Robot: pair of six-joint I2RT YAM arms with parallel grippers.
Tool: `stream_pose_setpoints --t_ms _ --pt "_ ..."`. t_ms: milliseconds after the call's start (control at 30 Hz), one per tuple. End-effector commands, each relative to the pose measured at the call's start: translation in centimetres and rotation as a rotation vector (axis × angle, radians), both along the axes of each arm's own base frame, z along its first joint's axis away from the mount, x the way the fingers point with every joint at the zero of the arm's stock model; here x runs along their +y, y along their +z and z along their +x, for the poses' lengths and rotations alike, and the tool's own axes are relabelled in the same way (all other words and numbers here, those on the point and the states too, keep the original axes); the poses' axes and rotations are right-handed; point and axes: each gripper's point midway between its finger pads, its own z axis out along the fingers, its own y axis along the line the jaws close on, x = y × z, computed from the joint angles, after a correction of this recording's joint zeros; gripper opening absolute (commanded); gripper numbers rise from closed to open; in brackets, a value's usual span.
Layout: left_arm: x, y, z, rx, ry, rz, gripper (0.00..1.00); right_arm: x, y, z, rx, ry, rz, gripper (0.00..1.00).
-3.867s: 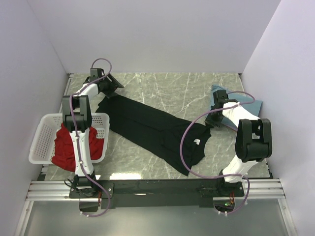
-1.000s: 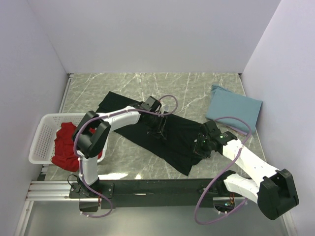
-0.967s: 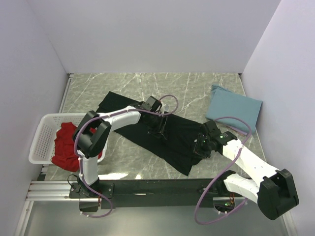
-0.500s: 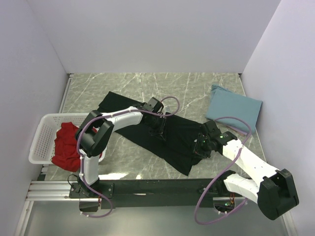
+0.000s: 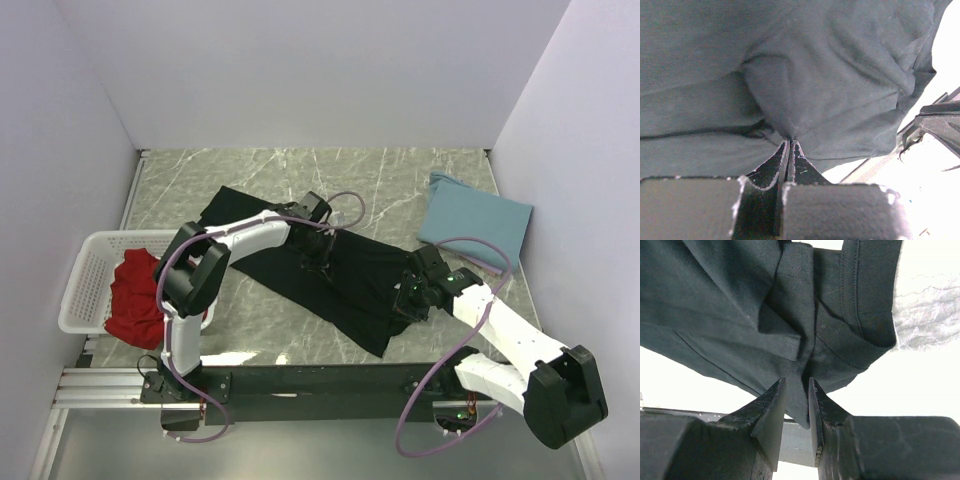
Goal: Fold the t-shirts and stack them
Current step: Fold the tshirt
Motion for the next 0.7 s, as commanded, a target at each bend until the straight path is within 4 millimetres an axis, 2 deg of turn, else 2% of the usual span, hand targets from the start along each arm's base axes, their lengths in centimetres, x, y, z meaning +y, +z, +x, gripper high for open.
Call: stream_pose_setpoints --t_ms 0,267,467,667 --pt "0.8 1.7 0.9 -0.003 -0.003 -0.026 0.0 0.1 0.8 1.1 -0.034 -0.007 -0.005 0.33" --pt "2.2 0.8 0.5 0.03 -0.015 -0.004 0.0 0.8 1.4 2.4 -0.056 0.002 0.005 0.33" --pt "2.5 0.1 0.1 0.046 -0.032 -0.006 0.0 2.5 1.5 3.2 -0.058 0.051 0.022 0.32" --pt "2.6 -0.2 0.2 0.049 -0.041 0.003 0.0 3.8 0.1 3.9 -0.047 0.085 -0.004 0.31"
